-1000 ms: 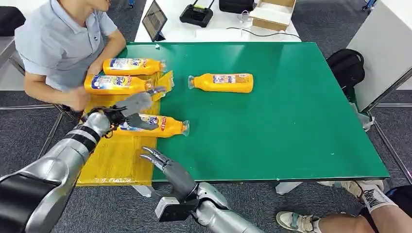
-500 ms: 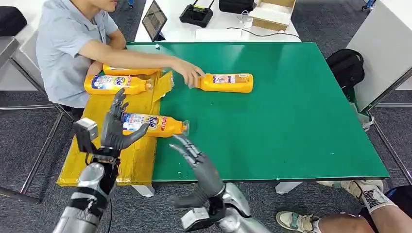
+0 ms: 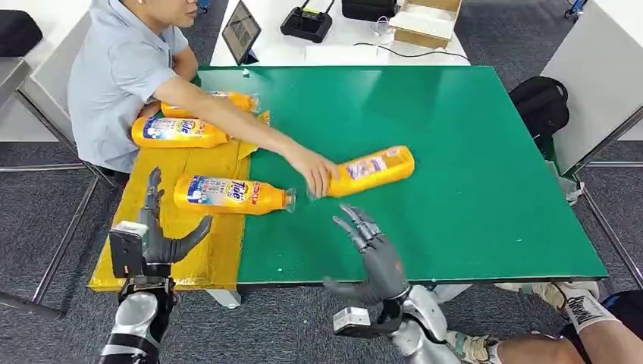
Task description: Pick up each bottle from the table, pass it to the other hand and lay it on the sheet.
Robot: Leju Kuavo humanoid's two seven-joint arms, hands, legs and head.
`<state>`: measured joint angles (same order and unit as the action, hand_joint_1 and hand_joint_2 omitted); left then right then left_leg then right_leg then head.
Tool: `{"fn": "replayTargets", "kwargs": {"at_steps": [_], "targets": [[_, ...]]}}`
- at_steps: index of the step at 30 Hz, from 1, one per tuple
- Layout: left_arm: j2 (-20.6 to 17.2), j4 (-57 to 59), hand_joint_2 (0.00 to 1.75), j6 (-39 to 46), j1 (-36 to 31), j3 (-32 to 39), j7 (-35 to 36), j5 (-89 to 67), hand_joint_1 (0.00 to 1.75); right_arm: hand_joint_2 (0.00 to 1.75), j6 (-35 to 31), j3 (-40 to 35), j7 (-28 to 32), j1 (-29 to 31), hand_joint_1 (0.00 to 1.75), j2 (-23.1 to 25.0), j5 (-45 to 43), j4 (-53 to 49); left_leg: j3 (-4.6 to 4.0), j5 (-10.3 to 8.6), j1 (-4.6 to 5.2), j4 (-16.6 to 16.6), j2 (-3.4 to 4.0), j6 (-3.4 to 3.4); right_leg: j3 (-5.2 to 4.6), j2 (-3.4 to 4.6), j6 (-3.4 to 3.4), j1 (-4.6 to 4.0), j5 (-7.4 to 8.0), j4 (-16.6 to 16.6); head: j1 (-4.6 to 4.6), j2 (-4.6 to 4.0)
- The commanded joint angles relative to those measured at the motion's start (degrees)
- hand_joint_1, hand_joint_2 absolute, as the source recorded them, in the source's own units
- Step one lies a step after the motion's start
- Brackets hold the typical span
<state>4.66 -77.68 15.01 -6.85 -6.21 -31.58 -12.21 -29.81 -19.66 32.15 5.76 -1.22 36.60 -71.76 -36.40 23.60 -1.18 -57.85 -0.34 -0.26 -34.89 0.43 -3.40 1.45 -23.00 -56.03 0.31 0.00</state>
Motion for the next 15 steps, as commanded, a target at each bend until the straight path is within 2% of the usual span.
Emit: {"fn": "replayTargets", "kwargs": {"at_steps": [1, 9, 10, 15], "targets": [[1.4, -4.8, 1.75, 2.8, 4.9, 0.6, 0.8, -4.7, 0.00, 1.75, 3.3, 15.1, -6.5, 7.0, 0.00, -6.4, 6.0, 14.3, 0.36, 0.11, 0.02, 0.0, 0.03, 0.15, 0.41, -0.04, 0.11, -0.02, -0.06, 0.1, 0.00, 0.00], [1.4, -4.3, 1.75, 2.8, 4.4, 0.6, 0.9, -4.7, 0.00, 1.75, 2.8, 14.7, -7.8, 6.9, 0.00, -5.6, 7.6, 14.1, 0.20, 0.05, 0.05, 0.0, -0.09, 0.06, 0.23, -0.04, 0.10, 0.02, -0.03, 0.1, 0.00, 0.00], [1.4, -4.2, 1.75, 2.7, 4.1, 0.4, 0.9, -4.8, 0.00, 1.75, 3.7, 14.7, -9.8, 7.8, 0.00, -6.3, 9.5, 15.1, 0.32, 0.12, 0.03, 0.0, -0.07, 0.08, 0.34, -0.04, 0.16, -0.01, -0.09, 0.0, -0.02, 0.00], [1.4, -3.5, 1.75, 1.8, 2.7, -0.7, 1.8, -4.6, 0.00, 1.75, 4.9, 14.0, -11.4, 12.8, 0.00, -7.4, 13.7, 21.5, 0.13, 0.03, 0.02, 0.0, -0.06, 0.10, 0.17, -0.01, 0.05, 0.00, 0.00, 0.0, 0.00, 0.00]]}}
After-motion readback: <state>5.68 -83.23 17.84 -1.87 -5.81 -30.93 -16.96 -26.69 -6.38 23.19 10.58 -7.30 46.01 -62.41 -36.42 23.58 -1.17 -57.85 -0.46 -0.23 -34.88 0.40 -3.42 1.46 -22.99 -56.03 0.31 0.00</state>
